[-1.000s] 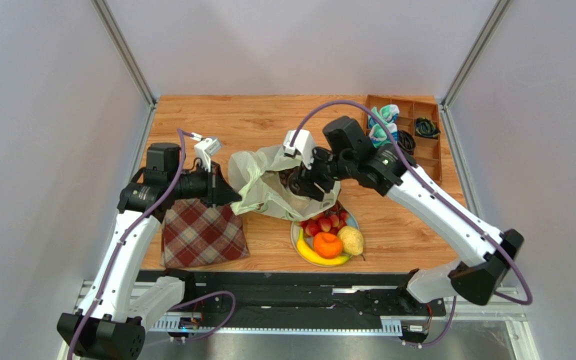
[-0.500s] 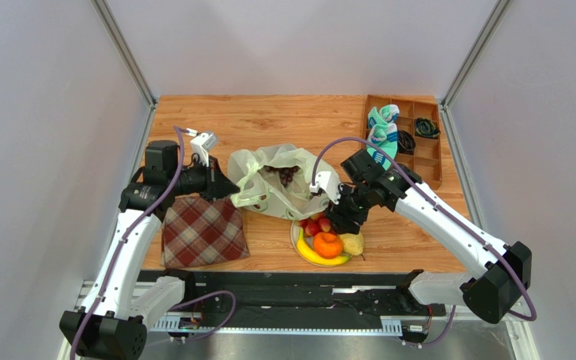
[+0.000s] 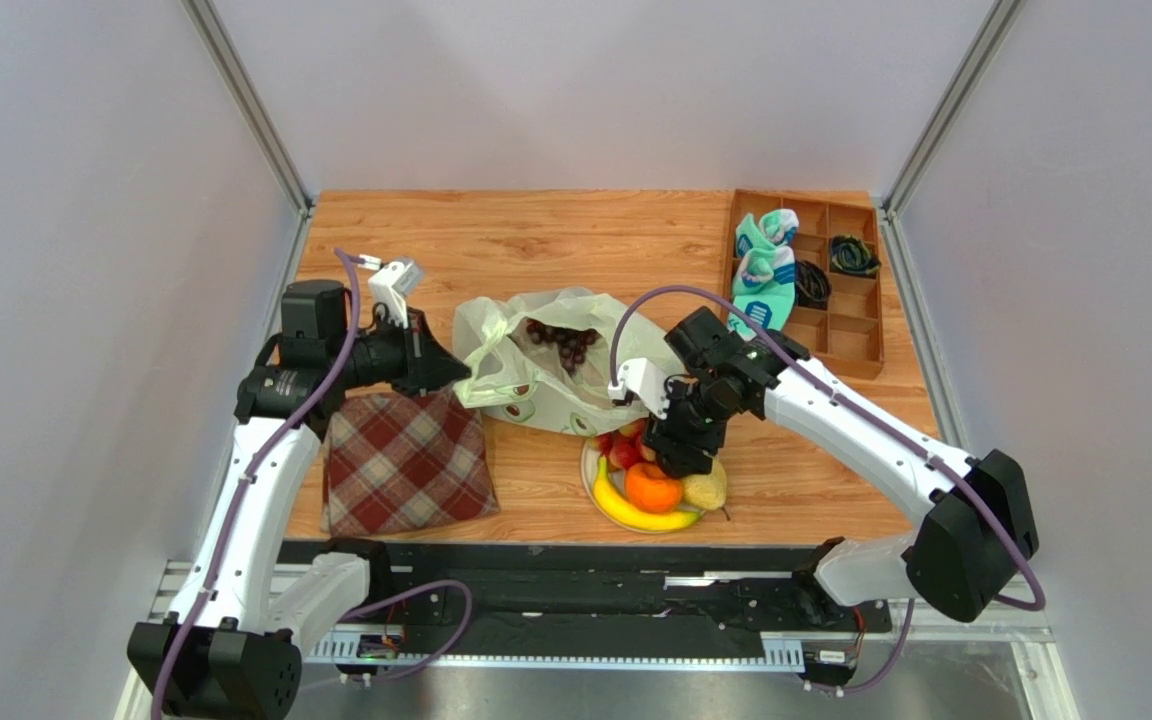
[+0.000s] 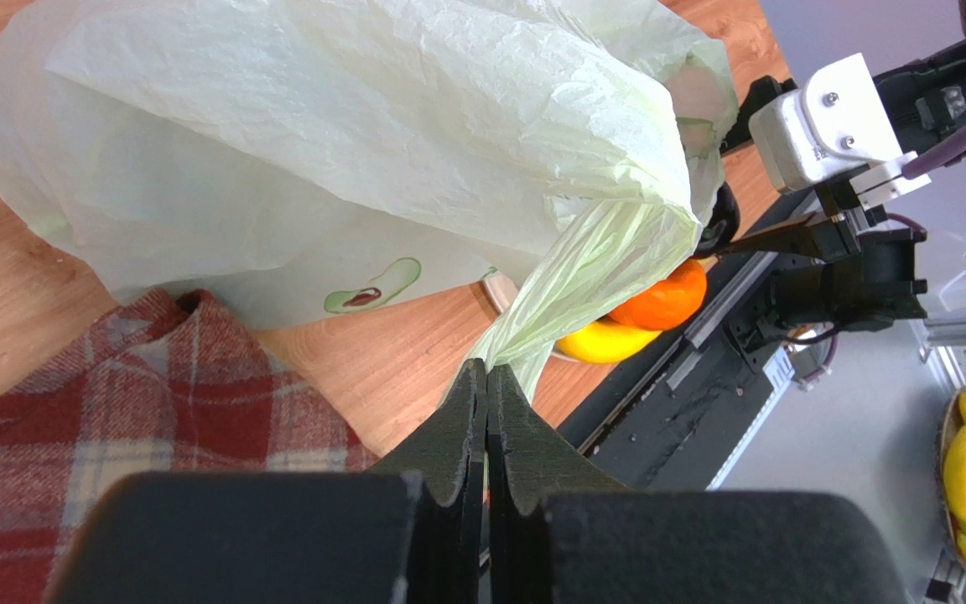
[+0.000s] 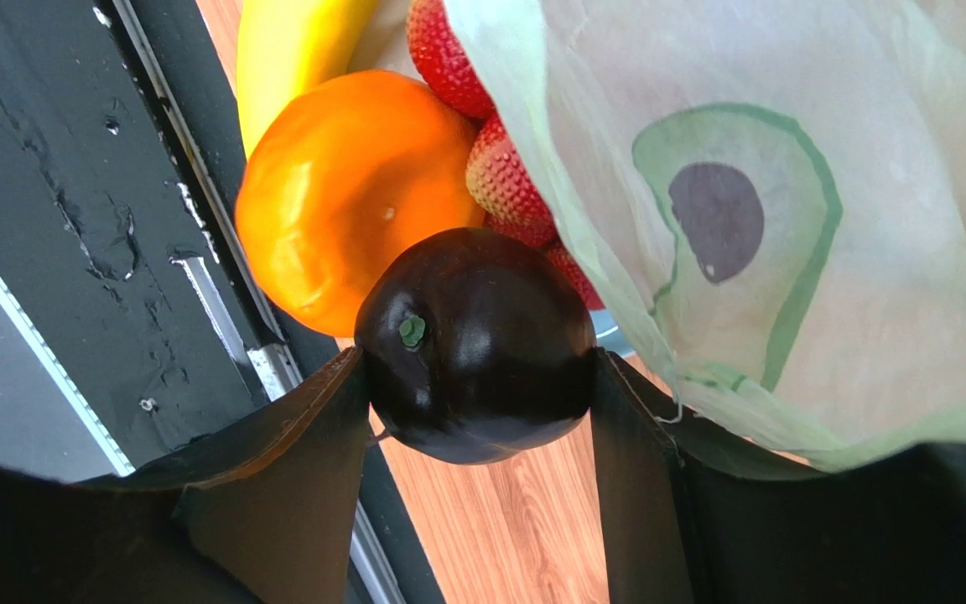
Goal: Take the fake fruits out of the plastic bag
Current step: Place the fake fruit on the plate, then adjust the plastic bag at the center of the board.
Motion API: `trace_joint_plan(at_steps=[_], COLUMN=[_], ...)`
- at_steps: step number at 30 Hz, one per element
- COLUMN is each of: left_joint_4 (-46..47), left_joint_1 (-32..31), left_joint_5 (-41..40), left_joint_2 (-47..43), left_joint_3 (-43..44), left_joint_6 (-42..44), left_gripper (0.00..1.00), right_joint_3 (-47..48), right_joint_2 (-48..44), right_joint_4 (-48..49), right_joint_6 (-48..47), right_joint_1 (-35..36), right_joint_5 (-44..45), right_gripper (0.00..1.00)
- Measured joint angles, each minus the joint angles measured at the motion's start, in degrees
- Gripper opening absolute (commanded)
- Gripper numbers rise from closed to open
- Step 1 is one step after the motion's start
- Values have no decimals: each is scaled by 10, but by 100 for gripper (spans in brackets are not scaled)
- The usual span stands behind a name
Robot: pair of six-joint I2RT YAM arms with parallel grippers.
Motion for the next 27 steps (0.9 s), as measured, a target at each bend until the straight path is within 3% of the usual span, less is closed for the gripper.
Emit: trace_joint_plan(at_steps=[3,6,7,8,15,24,27], left_joint_4=[3,6,7,8,10,9,8], left_joint_1=[0,0,0,0,0,1,5], left_joint_5=[0,0,0,0,0,0,3], left_joint_2=[0,1,1,1,1,-15,-18], left_joint_3=[-6,-9,-9,-9,-12,-43,-43], left_joint_6=[-1,-3,-4,-4,-5,-15,-26], left_gripper=[0,0,0,0,0,0,0], right_joint_3=[1,6,7,8,35,251,293], right_joint_2=[13,25,27,30,35,39,68], right_joint_4=[9,10,9,8,-26,-50,-21], right_joint_6=[0,-1,-2,-3,-1,28,49], right_joint_1=[0,-1,-1,-1,-1,-1,-1], right_joint_5=[-9,-19,-24,-30,-42,-43,-41], right_gripper=[50,64,92,100,100,100,78])
